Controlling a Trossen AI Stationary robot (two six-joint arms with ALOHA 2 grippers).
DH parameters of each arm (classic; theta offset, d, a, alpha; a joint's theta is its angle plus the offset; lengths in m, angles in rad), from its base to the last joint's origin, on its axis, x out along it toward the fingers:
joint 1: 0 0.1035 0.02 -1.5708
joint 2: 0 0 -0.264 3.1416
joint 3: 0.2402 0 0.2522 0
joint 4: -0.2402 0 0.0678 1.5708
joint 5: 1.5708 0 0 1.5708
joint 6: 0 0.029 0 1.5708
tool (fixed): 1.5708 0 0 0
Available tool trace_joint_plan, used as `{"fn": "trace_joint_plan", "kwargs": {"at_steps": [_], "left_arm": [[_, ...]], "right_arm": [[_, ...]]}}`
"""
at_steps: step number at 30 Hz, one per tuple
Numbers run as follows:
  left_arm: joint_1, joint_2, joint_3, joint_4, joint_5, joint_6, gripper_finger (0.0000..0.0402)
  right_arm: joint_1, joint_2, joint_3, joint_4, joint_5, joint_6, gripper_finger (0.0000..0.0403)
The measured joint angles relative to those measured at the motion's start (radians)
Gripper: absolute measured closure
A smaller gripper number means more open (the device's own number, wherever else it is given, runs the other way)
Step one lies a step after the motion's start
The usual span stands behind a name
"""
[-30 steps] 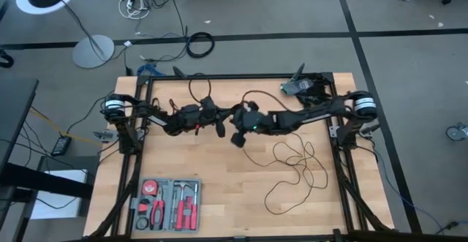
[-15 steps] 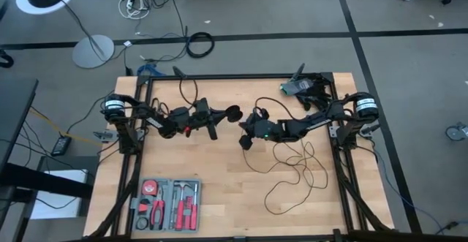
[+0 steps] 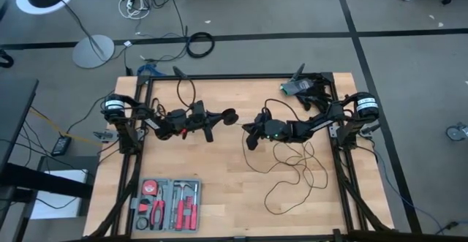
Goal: Coil cords
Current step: Coil the black wire on the spool
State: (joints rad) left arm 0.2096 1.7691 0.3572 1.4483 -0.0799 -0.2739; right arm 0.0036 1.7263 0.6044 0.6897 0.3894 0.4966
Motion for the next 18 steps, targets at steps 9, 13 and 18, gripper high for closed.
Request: {"fn": "trace_joint_plan", "kwargs": {"at_steps": [9, 13, 18], "left_arm": [[0.000, 0.000, 0.000, 0.003, -0.001, 0.003, 0.0401], [0.000, 0.000, 0.000, 0.005, -0.001, 0.003, 0.0401], [0.000, 0.000, 0.000, 0.001, -0.006, 0.003, 0.0401]], "right_arm": [[0.015, 0.019, 0.000, -0.023, 0.008, 0.016, 0.0333], [0.024, 0.087, 0.005, 0.003, 0.002, 0.050, 0.0330], [0.047, 0.183, 0.018, 0.118, -0.020, 0.052, 0.0330]]}}
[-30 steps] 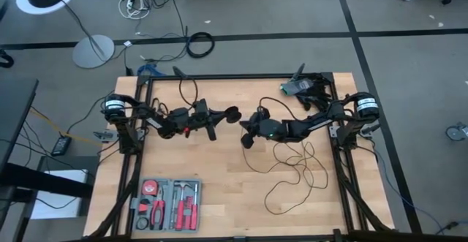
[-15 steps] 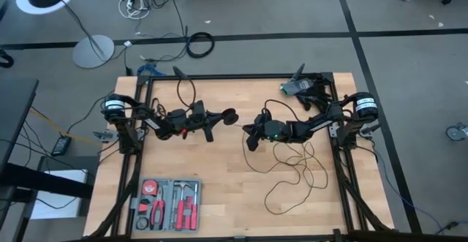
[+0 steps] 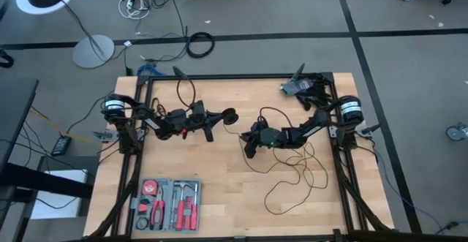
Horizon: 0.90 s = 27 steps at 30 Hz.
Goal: Coil cords
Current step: Coil the black wire on the spool
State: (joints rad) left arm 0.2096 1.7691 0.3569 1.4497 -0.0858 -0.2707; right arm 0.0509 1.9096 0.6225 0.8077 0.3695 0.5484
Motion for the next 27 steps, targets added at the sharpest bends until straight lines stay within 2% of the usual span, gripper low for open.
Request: {"fn": "trace_joint_plan", "kwargs": {"at_steps": [10, 14, 27], "left_arm": [[0.000, 0.000, 0.000, -0.005, -0.003, 0.000, 0.0401], [0.000, 0.000, 0.000, -0.006, -0.003, 0.001, 0.0401], [0.000, 0.000, 0.000, -0.003, -0.003, 0.002, 0.0401]], "right_arm": [[-0.001, -0.051, -0.073, 0.091, 0.002, -0.007, 0.0331], [-0.001, -0.051, -0.082, 0.147, -0.067, -0.052, 0.0331], [-0.008, -0.044, -0.017, -0.008, -0.051, -0.114, 0.0332]]}}
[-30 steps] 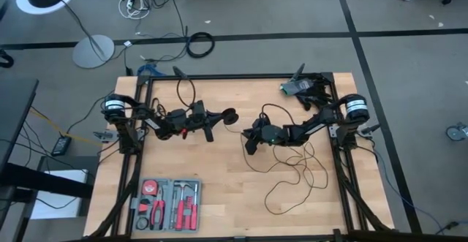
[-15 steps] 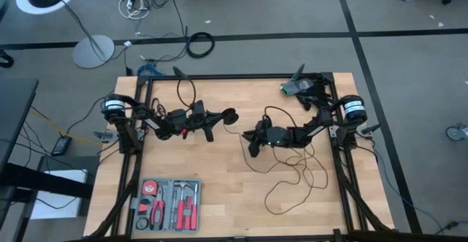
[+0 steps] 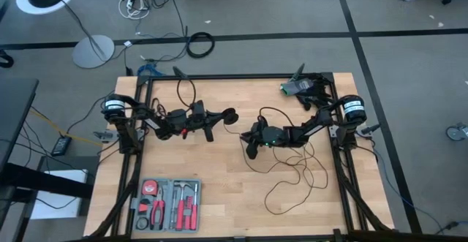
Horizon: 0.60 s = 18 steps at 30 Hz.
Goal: Coil cords
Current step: Coil the black wire on the spool
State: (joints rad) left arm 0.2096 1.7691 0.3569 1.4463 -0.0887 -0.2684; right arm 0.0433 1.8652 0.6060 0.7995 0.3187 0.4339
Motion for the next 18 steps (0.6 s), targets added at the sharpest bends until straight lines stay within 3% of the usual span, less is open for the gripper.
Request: {"fn": "trace_joint_plan", "kwargs": {"at_steps": [14, 18], "left_arm": [[0.000, 0.000, 0.000, 0.045, 0.000, -0.005, 0.0401], [0.000, 0.000, 0.000, 0.072, 0.000, -0.005, 0.0401]], "right_arm": [[-0.016, 0.000, 0.002, 0.008, -0.026, -0.017, 0.0332], [-0.023, 0.000, 0.002, 0.007, -0.035, -0.018, 0.0359]]}}
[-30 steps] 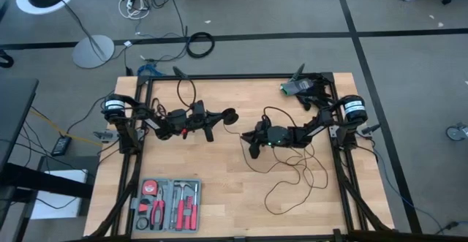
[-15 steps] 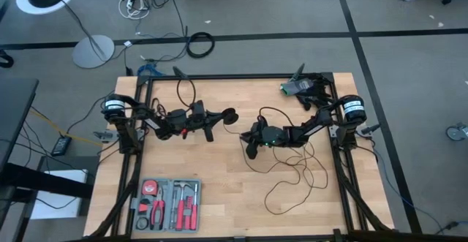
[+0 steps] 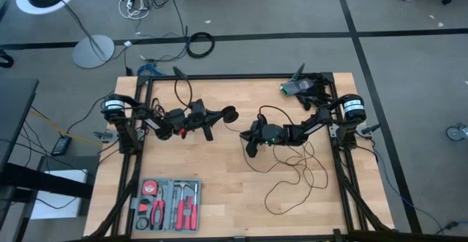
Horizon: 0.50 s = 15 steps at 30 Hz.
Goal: Coil cords
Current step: Coil the black wire on the spool
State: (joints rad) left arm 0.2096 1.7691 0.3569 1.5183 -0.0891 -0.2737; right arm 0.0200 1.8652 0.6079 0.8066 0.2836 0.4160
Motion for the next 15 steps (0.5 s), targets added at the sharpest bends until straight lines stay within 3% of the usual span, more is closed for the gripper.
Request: {"fn": "trace_joint_plan", "kwargs": {"at_steps": [3, 10, 15], "left_arm": [[0.000, 0.000, 0.000, 0.005, 0.000, 0.000, 0.0401], [0.000, 0.000, 0.000, 0.005, 0.011, -0.001, 0.0401], [0.000, 0.000, 0.000, -0.016, 0.054, -0.005, 0.0401]], "right_arm": [[0.000, 0.000, 0.000, 0.000, 0.000, -0.003, 0.0394], [-0.002, -0.018, -0.004, -0.047, 0.105, 0.021, 0.0401], [-0.020, -0.135, -0.008, -0.212, 0.148, 0.059, 0.0402]]}}
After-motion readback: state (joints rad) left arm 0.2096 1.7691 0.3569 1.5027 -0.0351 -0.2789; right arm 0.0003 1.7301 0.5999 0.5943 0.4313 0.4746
